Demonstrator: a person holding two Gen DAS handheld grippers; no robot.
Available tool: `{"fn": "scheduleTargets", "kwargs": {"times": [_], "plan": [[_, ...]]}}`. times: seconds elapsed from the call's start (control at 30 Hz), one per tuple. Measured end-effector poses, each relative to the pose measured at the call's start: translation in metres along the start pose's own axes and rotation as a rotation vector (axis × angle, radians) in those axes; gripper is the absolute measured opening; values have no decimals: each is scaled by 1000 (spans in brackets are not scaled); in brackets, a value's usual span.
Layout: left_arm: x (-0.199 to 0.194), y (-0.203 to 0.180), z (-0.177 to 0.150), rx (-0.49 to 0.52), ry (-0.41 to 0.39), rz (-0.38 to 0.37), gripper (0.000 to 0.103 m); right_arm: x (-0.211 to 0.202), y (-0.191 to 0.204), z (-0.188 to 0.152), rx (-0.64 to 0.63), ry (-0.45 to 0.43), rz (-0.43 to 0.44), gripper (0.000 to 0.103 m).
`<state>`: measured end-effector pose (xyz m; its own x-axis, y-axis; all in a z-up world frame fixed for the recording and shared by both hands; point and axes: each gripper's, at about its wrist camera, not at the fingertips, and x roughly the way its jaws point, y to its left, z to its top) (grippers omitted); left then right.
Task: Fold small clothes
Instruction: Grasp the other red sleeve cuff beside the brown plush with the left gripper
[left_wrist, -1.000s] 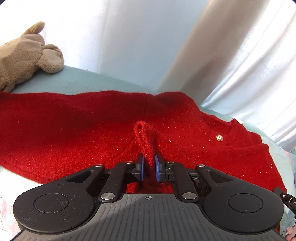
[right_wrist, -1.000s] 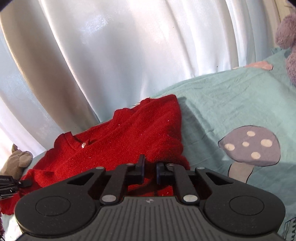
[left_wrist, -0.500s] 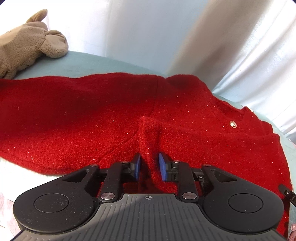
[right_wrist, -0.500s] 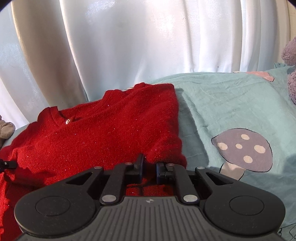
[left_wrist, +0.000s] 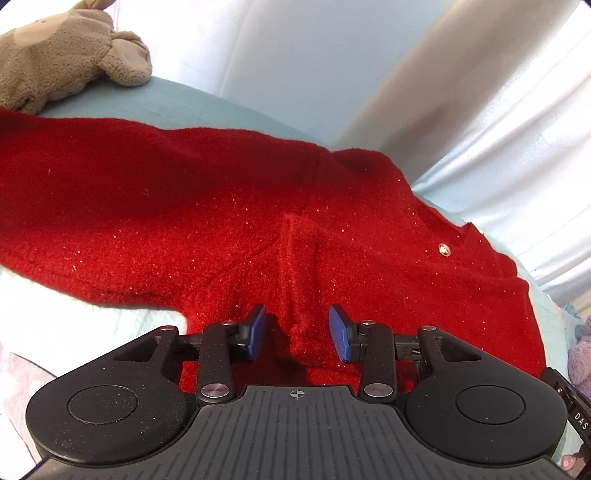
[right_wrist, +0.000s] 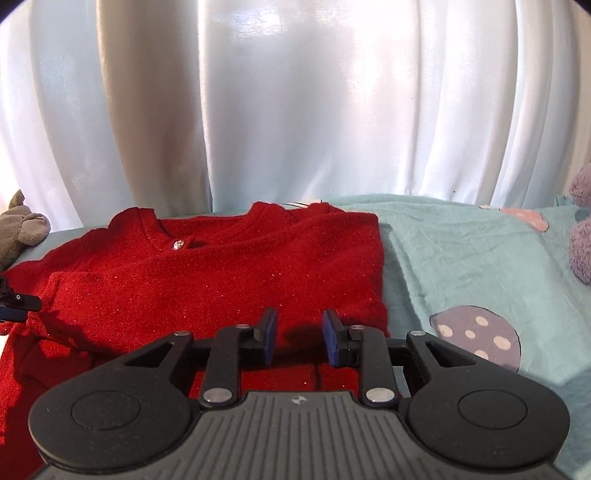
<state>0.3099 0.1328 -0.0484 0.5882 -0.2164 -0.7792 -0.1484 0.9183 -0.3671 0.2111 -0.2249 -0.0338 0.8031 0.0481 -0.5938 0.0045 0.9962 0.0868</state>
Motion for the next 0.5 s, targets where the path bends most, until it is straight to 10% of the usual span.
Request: {"fn": "scheduleTargets", "kwargs": {"times": [0.27, 0.5], "plan": [[2, 6, -3, -24, 13, -11, 38, 18, 14, -2, -62, 43, -1, 25], [-43, 62, 4, -178, -149, 9, 80, 25, 8, -12, -32, 101, 0, 27]]}}
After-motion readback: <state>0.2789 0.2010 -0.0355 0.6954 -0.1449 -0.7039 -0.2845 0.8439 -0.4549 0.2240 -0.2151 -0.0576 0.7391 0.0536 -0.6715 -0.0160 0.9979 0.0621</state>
